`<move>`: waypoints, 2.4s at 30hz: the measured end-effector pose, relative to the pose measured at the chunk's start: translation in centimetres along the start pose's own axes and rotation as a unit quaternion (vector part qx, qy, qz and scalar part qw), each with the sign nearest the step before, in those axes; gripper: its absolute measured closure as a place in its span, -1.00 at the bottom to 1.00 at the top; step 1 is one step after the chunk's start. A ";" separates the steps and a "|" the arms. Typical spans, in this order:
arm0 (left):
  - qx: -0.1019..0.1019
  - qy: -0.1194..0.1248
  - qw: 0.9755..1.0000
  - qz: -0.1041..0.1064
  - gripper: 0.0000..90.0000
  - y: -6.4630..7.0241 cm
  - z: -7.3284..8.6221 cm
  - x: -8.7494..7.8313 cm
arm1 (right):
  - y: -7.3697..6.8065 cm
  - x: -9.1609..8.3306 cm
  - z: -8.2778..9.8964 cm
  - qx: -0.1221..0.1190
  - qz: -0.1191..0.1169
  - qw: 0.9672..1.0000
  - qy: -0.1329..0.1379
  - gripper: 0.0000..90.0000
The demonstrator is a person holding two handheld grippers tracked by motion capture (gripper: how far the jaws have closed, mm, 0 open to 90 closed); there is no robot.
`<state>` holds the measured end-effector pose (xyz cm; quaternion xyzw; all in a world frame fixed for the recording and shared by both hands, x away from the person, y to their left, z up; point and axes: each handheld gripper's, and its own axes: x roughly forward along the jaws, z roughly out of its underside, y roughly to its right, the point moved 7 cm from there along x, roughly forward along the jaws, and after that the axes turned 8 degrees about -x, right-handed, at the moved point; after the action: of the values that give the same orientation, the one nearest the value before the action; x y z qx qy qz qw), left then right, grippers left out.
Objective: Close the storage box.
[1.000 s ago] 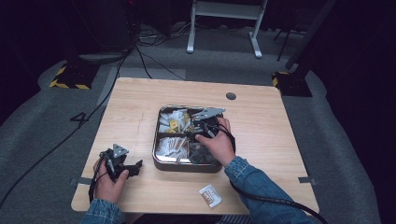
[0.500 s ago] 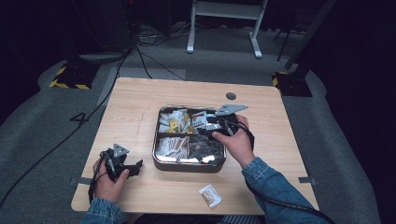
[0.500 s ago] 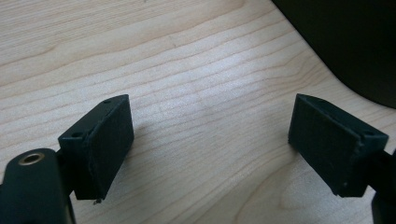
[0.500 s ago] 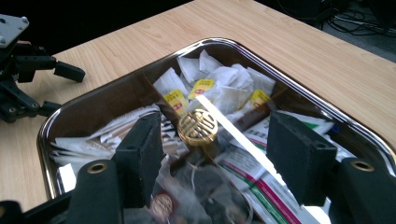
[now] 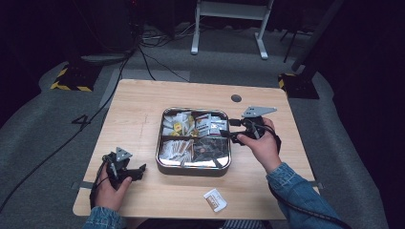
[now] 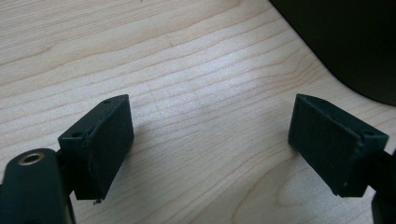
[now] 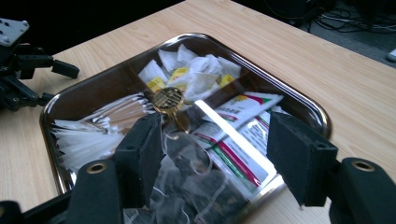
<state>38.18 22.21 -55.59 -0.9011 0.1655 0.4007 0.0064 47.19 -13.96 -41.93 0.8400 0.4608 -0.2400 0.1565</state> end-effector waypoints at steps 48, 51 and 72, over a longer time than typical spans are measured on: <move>0.003 -0.001 1.000 0.004 -0.69 0.0 -0.3 0.3 | 6.1 -4.9 16.2 0.111 0.079 0.989 -0.062 -0.31; 0.004 -0.001 1.000 0.004 -0.69 0.0 -0.3 0.3 | 6.2 -4.8 16.7 0.108 0.081 0.989 -0.069 -0.33; 0.003 -0.002 1.000 0.006 -0.69 0.1 -0.3 0.3 | 7.3 -3.3 18.5 0.056 0.123 0.986 -0.100 -0.78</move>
<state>38.61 21.98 -55.60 -0.8993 0.1723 0.4019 0.0074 47.02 -29.09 -55.30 0.8697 0.3213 -0.3271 0.1825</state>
